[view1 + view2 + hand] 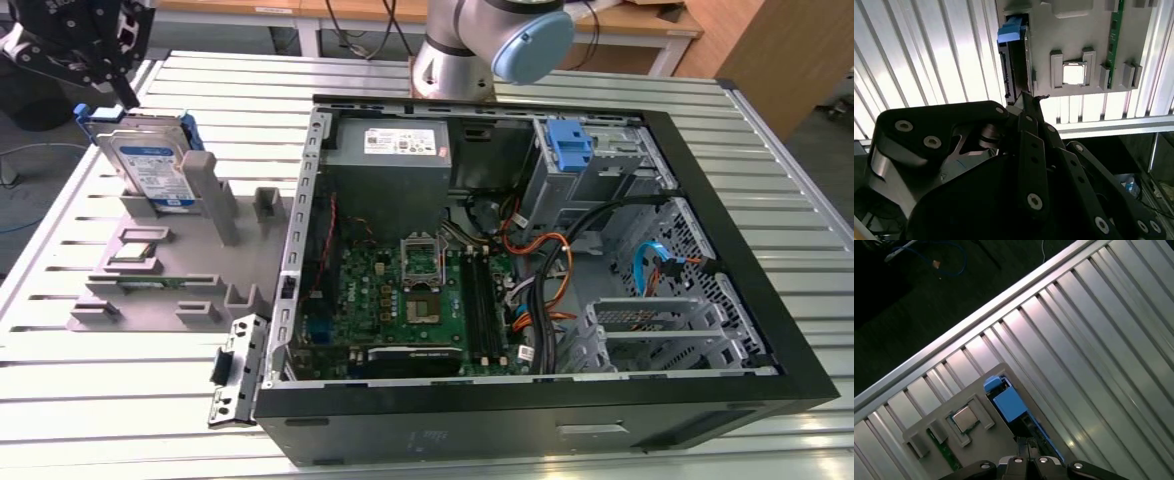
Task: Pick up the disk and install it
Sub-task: 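Pick up the disk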
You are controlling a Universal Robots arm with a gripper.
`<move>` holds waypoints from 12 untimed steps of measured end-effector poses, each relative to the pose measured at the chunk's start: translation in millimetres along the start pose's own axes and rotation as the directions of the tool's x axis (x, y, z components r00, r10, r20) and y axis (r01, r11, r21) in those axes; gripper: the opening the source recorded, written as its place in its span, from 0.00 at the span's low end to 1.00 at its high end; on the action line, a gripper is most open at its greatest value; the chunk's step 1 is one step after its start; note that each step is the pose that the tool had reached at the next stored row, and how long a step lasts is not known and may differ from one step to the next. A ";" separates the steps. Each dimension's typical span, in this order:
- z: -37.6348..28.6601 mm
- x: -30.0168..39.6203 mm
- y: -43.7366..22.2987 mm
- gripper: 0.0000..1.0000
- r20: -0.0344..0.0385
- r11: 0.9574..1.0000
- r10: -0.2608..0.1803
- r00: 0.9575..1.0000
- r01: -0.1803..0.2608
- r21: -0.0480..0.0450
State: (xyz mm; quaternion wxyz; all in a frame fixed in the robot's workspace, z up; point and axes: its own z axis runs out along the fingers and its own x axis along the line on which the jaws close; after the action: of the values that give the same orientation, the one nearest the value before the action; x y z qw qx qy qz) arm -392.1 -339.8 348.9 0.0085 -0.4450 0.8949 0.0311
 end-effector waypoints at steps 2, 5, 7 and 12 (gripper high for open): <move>-0.1 0.0 0.0 0.10 -0.001 1.000 -0.013 1.000 0.013 -0.001; 0.0 0.0 0.0 0.10 -0.001 1.000 -0.013 1.000 0.013 -0.001; 0.0 0.0 0.0 0.10 -0.001 1.000 -0.014 1.000 0.014 -0.001; 0.1 0.0 0.0 0.10 -0.003 0.998 -0.068 0.998 0.068 -0.003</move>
State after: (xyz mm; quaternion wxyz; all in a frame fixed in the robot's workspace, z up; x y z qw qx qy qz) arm -392.0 -339.8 348.8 0.0075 -0.4753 0.8792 0.0314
